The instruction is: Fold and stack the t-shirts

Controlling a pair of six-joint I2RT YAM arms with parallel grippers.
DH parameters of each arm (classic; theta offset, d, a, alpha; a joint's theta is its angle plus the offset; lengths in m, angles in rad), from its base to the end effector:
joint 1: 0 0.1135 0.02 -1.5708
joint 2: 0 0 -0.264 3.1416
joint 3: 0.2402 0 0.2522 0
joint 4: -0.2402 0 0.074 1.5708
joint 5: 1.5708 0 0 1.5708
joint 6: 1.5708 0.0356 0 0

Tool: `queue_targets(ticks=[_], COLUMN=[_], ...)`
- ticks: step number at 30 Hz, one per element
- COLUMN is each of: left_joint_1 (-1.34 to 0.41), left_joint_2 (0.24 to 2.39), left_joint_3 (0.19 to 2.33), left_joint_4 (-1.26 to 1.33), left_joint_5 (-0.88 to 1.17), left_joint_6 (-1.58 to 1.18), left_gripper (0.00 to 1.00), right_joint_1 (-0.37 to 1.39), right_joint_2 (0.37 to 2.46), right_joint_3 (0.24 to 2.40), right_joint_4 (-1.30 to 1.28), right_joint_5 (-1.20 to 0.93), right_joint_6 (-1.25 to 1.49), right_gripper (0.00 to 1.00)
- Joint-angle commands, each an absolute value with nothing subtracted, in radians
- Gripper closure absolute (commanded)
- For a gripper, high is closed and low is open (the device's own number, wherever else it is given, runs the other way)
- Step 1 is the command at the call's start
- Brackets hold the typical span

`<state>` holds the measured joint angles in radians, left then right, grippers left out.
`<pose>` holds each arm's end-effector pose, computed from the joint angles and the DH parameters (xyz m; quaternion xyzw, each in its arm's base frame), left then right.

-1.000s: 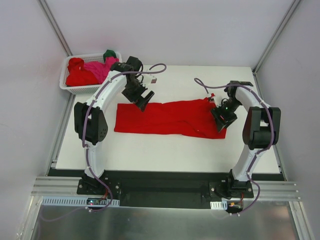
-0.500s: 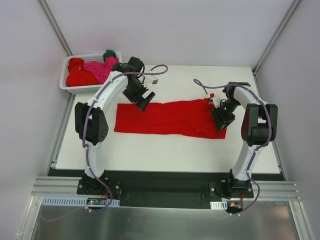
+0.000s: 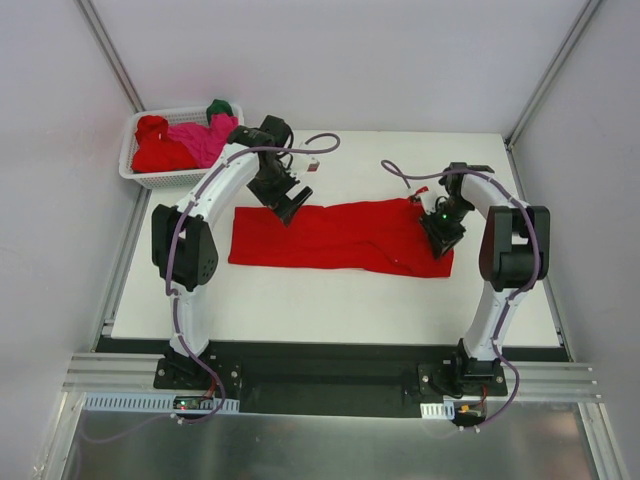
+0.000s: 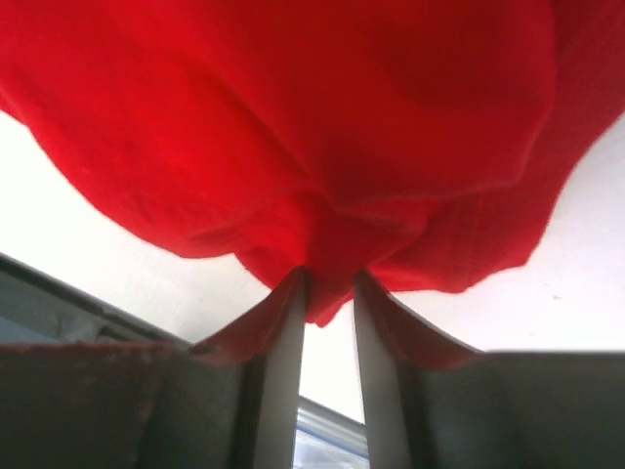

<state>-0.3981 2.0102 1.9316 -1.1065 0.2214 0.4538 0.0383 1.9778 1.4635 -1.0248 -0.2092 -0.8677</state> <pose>0.3861 -0.1709 0.2923 0.4223 0.8795 -0.1031 0.1934 0.3702 0.0216 0.1789 -0.4367 0.8934 0.0892 0.0565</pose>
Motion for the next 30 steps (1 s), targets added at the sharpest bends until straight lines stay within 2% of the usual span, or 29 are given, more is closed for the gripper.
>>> queue_targets(ticks=[1,2,4,7,20,30], left_joint_1=[-0.410,-0.410,-0.410,-0.410,-0.413,-0.419], left_joint_2=[2.002,2.002,2.002,2.005,2.034,2.025], left_joint_3=[1.925,1.924,1.921,1.924,1.967,1.960], left_joint_4=[-1.137,-1.135,-1.135,-1.137,-1.135,-1.137], left_joint_5=[0.203,0.201,0.198,0.199,0.206,0.199], left_joint_6=[0.474,0.477,0.479,0.480,0.483,0.486], left_gripper=[0.01,0.01,0.01,0.01,0.01,0.01], right_joint_1=[0.061,0.063,0.066,0.071,0.083,0.084], right_joint_2=[1.985,1.982,1.974,1.967,1.855,1.833], right_joint_3=[1.453,1.453,1.451,1.453,1.348,1.368], right_joint_4=[-1.031,-1.031,-1.032,-1.046,-1.095,-1.104], right_joint_5=[-0.206,-0.207,-0.206,-0.198,-0.175,-0.161], right_joint_6=[-0.854,-0.856,-0.854,-0.854,-0.859,-0.857], right_gripper=[0.76,0.82,0.87,0.99,0.99,0.99])
